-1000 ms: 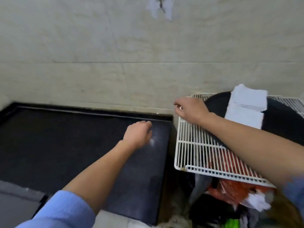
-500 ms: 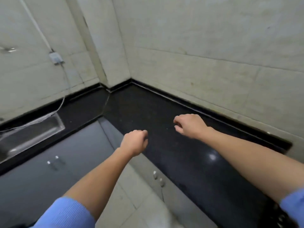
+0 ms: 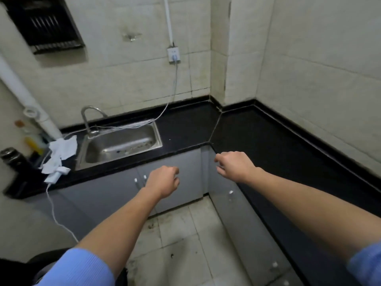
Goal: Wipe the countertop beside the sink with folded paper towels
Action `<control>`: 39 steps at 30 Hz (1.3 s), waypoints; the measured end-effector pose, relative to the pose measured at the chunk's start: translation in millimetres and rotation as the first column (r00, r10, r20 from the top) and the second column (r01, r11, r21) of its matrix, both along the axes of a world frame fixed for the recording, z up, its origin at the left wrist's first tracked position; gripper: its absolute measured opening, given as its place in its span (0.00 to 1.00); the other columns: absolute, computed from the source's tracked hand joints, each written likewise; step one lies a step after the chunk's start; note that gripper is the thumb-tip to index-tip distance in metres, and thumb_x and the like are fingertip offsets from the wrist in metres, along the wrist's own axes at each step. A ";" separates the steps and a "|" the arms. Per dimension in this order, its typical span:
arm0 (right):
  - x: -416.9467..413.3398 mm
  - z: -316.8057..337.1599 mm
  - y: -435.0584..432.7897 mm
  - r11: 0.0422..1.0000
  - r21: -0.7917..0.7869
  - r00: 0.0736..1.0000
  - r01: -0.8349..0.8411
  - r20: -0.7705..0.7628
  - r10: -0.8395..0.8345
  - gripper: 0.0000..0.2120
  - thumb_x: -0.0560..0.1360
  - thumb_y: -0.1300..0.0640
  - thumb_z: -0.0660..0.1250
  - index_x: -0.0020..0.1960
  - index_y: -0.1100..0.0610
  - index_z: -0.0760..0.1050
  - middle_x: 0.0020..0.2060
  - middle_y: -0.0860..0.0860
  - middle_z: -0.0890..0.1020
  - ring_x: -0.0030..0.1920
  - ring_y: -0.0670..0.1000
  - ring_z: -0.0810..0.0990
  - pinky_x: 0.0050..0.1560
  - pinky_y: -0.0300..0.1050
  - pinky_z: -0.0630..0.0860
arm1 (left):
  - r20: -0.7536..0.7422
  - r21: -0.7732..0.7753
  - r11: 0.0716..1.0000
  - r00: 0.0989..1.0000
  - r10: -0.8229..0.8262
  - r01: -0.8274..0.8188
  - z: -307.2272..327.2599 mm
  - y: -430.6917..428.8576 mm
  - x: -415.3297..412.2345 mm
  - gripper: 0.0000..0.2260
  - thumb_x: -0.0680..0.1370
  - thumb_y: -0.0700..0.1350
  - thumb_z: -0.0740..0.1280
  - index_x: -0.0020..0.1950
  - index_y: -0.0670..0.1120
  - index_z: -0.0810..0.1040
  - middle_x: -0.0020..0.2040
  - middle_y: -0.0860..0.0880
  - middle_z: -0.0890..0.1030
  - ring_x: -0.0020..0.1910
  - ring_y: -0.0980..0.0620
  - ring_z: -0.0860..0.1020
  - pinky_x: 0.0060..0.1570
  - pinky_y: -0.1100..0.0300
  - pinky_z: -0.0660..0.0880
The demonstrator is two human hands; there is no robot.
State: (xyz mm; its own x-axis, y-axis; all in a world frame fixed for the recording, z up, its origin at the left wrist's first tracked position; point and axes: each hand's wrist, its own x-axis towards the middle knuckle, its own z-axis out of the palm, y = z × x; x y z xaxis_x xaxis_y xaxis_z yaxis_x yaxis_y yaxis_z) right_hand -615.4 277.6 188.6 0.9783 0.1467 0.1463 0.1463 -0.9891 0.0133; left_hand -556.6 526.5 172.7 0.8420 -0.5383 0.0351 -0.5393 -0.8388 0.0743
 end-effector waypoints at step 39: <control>558.9 -95.7 418.8 0.742 0.045 0.693 -0.668 -0.327 0.643 0.18 0.78 0.45 0.58 0.64 0.50 0.70 0.58 0.50 0.78 0.54 0.55 0.78 0.54 0.51 0.75 | -0.268 -0.014 0.606 0.587 0.764 -0.795 -86.7 414.3 373.4 0.10 0.76 0.49 0.62 0.55 0.50 0.76 0.53 0.48 0.79 0.52 0.45 0.77 0.44 0.55 0.72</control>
State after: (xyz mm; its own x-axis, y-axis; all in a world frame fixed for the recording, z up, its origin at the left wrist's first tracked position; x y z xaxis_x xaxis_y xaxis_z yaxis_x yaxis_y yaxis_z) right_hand -56.5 696.4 93.0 0.6192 0.7655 -0.1752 0.7661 -0.6378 -0.0795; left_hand -183.2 940.8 86.0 0.9276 0.3252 -0.1840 0.3621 -0.9040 0.2275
